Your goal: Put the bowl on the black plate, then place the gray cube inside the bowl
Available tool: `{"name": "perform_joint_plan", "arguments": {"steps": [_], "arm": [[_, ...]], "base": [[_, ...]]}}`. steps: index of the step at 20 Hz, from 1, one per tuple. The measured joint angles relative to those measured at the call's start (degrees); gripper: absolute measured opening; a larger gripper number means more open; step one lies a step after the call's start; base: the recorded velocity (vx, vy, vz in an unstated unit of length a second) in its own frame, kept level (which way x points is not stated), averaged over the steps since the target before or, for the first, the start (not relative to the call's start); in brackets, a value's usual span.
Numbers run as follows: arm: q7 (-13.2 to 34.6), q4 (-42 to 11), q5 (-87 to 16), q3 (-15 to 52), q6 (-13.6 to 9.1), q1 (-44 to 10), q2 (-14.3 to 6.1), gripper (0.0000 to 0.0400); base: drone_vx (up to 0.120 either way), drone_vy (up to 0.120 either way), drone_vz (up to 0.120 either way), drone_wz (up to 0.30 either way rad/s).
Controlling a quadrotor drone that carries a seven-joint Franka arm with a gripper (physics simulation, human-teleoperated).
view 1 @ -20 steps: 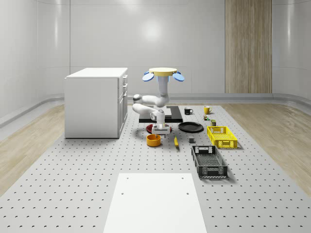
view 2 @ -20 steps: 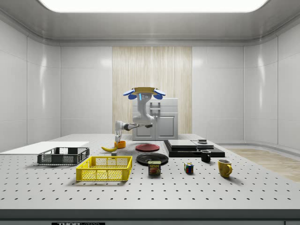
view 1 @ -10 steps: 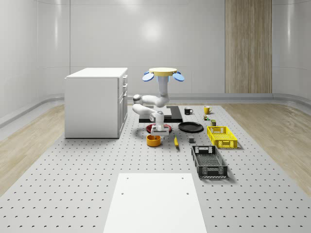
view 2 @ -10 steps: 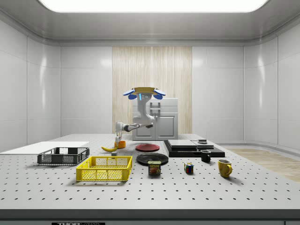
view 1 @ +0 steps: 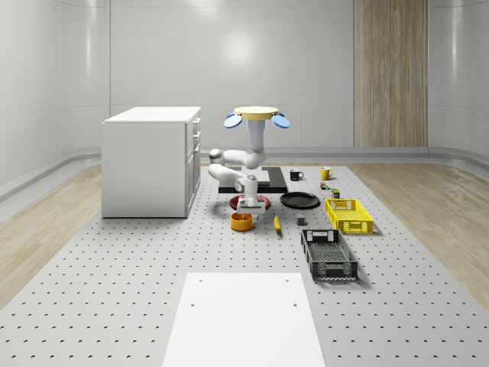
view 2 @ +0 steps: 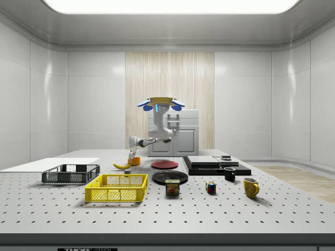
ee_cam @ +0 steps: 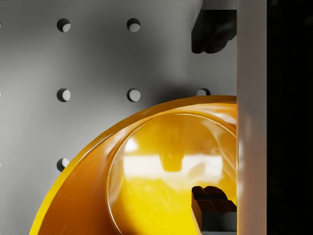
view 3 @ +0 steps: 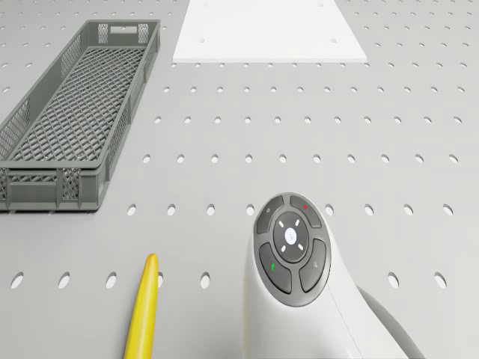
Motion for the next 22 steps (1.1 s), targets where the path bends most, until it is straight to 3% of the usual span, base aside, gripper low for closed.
{"name": "perform_joint_plan", "arguments": {"steps": [6,9,12,16,22], "arm": [[0.3,-0.1,-0.1,-0.1,-0.2,-0.2,0.2,0.04],[0.3,-0.1,-0.2,-0.1,-0.2,-0.2,0.2,0.0254],[0.3,-0.1,-0.2,-0.1,-0.3,-0.2,0.3,0.0173],[0.3,-0.1,-0.2,-0.1,-0.4,-0.2,0.4,0.0127],[0.3,-0.2,0.0,0.2,-0.6,-0.1,0.5,0.0106]], "base": [[0.0,0.0,0.0,0.0],[0.0,0.0,0.0,0.0],[0.0,0.0,0.0,0.0],[0.0,0.0,0.0,0.0],[0.0,0.0,0.0,0.0]]}}
